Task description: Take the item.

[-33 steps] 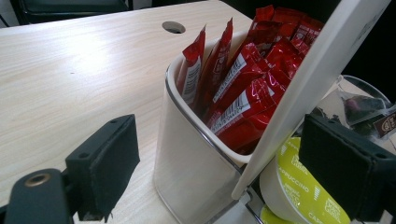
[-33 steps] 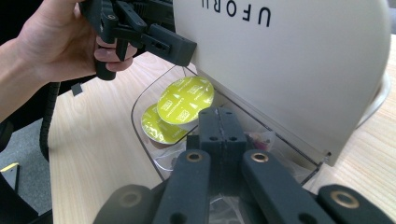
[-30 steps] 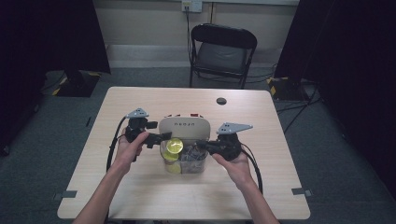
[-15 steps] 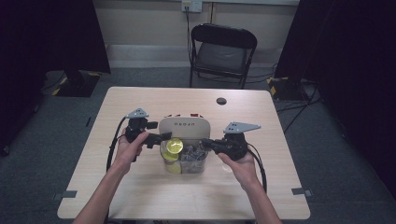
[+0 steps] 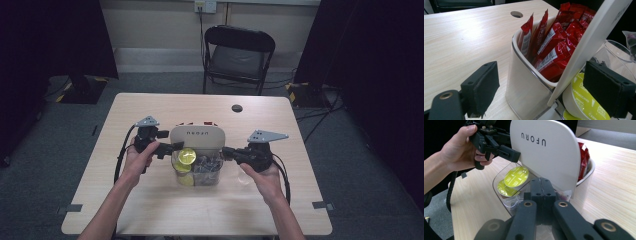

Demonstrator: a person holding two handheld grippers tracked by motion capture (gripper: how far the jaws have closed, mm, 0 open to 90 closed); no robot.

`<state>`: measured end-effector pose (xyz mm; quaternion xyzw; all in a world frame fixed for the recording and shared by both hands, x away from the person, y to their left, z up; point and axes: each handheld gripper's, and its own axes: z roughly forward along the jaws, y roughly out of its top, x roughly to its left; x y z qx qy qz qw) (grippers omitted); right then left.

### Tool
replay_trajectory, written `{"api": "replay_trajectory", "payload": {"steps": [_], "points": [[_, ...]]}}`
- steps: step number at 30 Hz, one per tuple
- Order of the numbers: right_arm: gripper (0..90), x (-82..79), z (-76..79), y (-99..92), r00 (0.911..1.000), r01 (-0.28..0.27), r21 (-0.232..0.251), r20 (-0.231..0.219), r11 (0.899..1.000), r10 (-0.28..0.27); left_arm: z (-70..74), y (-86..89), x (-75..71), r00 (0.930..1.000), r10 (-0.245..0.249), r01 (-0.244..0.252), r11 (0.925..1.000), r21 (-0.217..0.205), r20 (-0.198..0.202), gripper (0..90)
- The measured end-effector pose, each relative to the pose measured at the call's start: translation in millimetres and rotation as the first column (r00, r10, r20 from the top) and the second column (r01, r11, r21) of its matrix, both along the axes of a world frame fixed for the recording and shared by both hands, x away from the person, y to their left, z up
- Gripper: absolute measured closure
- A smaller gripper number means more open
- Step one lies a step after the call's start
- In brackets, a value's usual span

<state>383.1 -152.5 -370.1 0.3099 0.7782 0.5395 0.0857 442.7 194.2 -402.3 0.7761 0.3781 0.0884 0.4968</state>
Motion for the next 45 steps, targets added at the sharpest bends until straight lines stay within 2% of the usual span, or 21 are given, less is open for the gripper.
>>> {"api": "replay_trajectory", "payload": {"steps": [10,22,27,35,38,45], "points": [[90.0,-3.6,2.5,-14.1,0.9996,0.028,-0.009,0.006,1.000,-0.028,0.2,0.4,0.6,1.0000,-0.002,0.002,1.0000,0.003,-0.003,13.2],[90.0,-10.3,1.4,-37.4,0.9964,0.084,0.003,0.001,0.996,-0.084,0.6,0.1,0.3,1.0000,-0.001,0.001,1.0000,0.001,-0.006,13.6],[90.0,-10.2,-2.6,-46.2,0.9944,0.105,0.007,-0.014,0.994,-0.105,0.6,-0.5,0.3,1.0000,-0.001,0.001,1.0000,0.004,-0.006,13.8],[90.0,-13.9,-13.2,-58.3,0.9898,0.139,-0.020,-0.028,0.990,-0.139,0.2,-0.6,0.7,1.0000,-0.004,0.004,1.0000,0.002,-0.008,13.7],[90.0,-13.2,-17.3,-60.6,0.9887,0.145,-0.033,-0.034,0.989,-0.146,-0.7,-1.6,0.9,0.9999,-0.006,0.006,1.0000,-0.007,-0.009,13.7],[90.0,-7.6,-26.8,-62.9,0.9844,0.165,-0.044,-0.054,0.985,-0.168,-1.7,-1.3,1.3,0.9998,-0.010,0.010,0.9999,0.003,-0.015,13.6]]}}
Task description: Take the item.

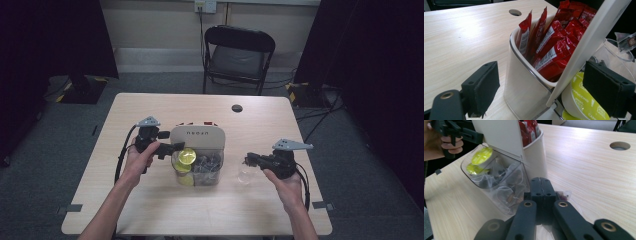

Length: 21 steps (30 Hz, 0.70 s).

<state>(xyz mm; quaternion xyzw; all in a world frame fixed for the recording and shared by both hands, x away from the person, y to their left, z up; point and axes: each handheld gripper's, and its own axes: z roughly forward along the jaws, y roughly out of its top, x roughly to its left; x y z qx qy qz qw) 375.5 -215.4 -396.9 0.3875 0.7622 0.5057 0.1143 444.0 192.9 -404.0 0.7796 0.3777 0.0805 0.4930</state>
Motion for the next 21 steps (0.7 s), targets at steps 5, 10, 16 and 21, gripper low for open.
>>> {"api": "replay_trajectory", "payload": {"steps": [5,10,16,21], "points": [[90.0,3.3,-6.7,2.3,0.9999,0.002,-0.025,-0.017,1.000,-0.002,-0.1,0.7,0.1,1.0000,-0.001,0.001,1.0000,0.004,-0.001,13.5],[90.0,4.3,-9.9,2.4,0.9996,0.000,-0.036,-0.027,0.999,0.000,-0.2,0.6,0.2,1.0000,0.000,0.000,1.0000,0.004,0.000,13.4],[90.0,5.3,-13.0,1.4,0.9994,0.000,-0.048,-0.035,0.999,-0.001,-0.2,0.6,0.3,1.0000,0.000,0.000,1.0000,0.003,-0.001,13.3],[89.1,5.3,-14.2,3.9,0.9993,-0.008,-0.065,-0.037,0.998,0.006,0.1,0.2,-0.1,1.0000,0.002,-0.002,1.0000,0.004,0.000,13.3]]}}
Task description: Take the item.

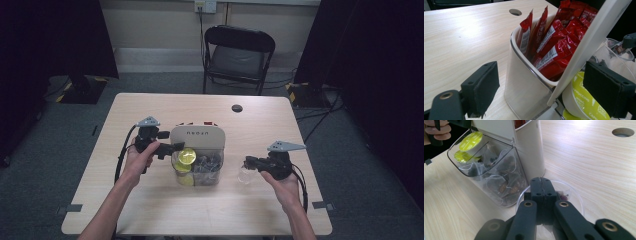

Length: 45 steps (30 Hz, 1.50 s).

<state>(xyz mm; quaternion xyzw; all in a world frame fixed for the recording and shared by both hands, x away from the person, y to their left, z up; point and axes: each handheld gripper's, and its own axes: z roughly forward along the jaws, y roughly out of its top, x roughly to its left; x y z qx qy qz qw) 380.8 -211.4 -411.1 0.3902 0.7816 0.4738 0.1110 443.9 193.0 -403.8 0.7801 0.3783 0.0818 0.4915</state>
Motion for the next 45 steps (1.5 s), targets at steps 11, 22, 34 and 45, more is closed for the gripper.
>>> {"api": "replay_trajectory", "payload": {"steps": [11,22,34,45], "points": [[79.4,-1.7,2.1,0.6,0.9999,0.011,0.006,0.013,1.000,-0.011,0.0,0.3,0.3,1.0000,-0.002,0.002,1.0000,0.001,-0.001,13.3],[68.8,-4.3,7.5,-6.3,0.9989,0.041,0.034,0.021,0.999,-0.042,0.2,0.1,0.1,1.0000,-0.001,0.001,1.0000,0.002,0.000,13.4],[57.1,-22.8,4.9,-28.6,0.9958,0.090,0.021,0.016,0.996,-0.091,0.8,3.3,-1.0,1.0000,0.009,-0.009,1.0000,0.000,-0.001,13.5],[39.1,-37.8,-22.7,-55.7,0.9812,0.190,-0.046,-0.023,0.981,-0.192,1.8,8.0,-1.5,0.9999,0.016,-0.016,0.9999,-0.004,-0.001,13.4]]}}
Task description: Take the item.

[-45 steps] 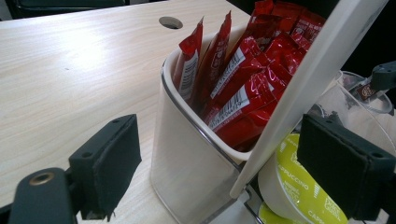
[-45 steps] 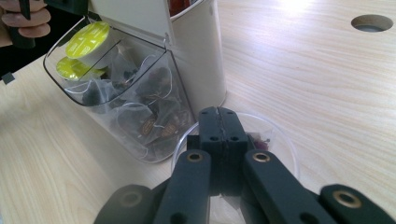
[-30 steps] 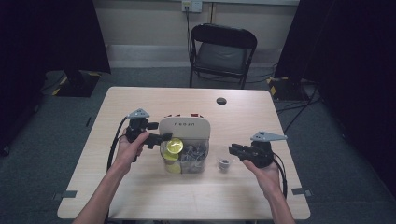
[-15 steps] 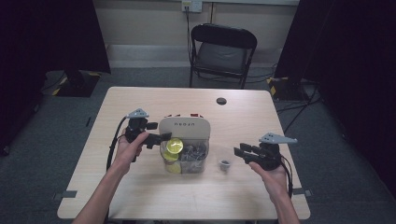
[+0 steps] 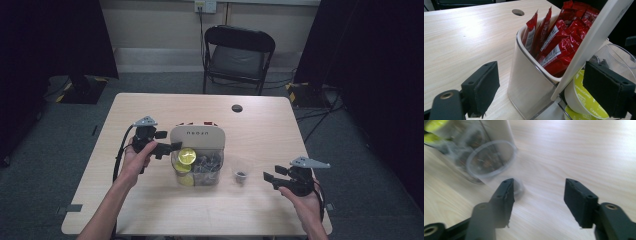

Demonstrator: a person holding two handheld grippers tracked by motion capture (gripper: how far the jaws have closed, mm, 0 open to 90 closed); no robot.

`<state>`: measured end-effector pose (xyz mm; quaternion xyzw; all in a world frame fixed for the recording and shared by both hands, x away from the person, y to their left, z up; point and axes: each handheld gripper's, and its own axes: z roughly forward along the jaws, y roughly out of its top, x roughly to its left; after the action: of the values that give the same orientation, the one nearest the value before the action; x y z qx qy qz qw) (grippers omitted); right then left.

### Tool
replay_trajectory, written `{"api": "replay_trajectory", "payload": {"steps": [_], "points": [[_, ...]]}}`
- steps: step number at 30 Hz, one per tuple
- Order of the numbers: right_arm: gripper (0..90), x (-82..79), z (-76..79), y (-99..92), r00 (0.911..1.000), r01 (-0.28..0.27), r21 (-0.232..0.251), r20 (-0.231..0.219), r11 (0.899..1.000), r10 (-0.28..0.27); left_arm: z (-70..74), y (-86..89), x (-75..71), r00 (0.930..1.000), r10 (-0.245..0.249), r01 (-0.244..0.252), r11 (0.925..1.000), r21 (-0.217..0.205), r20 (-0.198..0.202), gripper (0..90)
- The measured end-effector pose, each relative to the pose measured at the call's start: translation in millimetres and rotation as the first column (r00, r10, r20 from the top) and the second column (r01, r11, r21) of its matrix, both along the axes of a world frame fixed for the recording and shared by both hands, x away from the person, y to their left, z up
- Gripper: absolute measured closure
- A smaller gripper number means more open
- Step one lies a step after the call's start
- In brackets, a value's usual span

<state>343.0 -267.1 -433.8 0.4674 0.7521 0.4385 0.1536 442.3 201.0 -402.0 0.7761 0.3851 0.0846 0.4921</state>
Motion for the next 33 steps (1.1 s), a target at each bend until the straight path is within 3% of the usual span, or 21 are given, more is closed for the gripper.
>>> {"api": "replay_trajectory", "payload": {"steps": [5,8,11,23,29,33], "points": [[32.1,2.0,-20.8,-3.1,0.9989,0.026,-0.048,-0.038,0.998,-0.028,1.1,2.8,-0.6,1.0000,0.004,-0.004,0.9999,-0.010,0.000,13.7],[31.2,6.6,-31.9,-1.7,0.9948,0.038,-0.091,-0.090,0.995,-0.046,3.3,6.6,-1.3,0.9999,0.011,-0.011,0.9996,-0.028,0.003,14.2],[27.9,10.5,-39.0,-0.1,0.9925,0.050,-0.121,-0.105,0.991,-0.063,4.8,10.8,-1.7,0.9999,0.016,-0.016,0.9991,-0.040,0.005,15.1],[17.3,19.4,-52.0,-3.4,0.9856,0.106,-0.208,-0.107,0.972,-0.131,14.2,36.8,-3.1,0.9979,0.062,-0.061,0.9958,-0.069,0.020,16.5],[17.1,20.3,-55.5,0.0,0.9857,0.100,-0.234,-0.109,0.967,-0.128,12.0,48.9,1.6,0.9940,0.109,-0.108,0.9906,-0.084,0.012,16.4],[17.2,19.0,-58.2,1.2,0.9891,0.094,-0.254,-0.086,0.963,-0.120,18.2,45.7,1.9,0.9913,0.125,-0.122,0.9891,-0.083,0.040,16.3]]}}
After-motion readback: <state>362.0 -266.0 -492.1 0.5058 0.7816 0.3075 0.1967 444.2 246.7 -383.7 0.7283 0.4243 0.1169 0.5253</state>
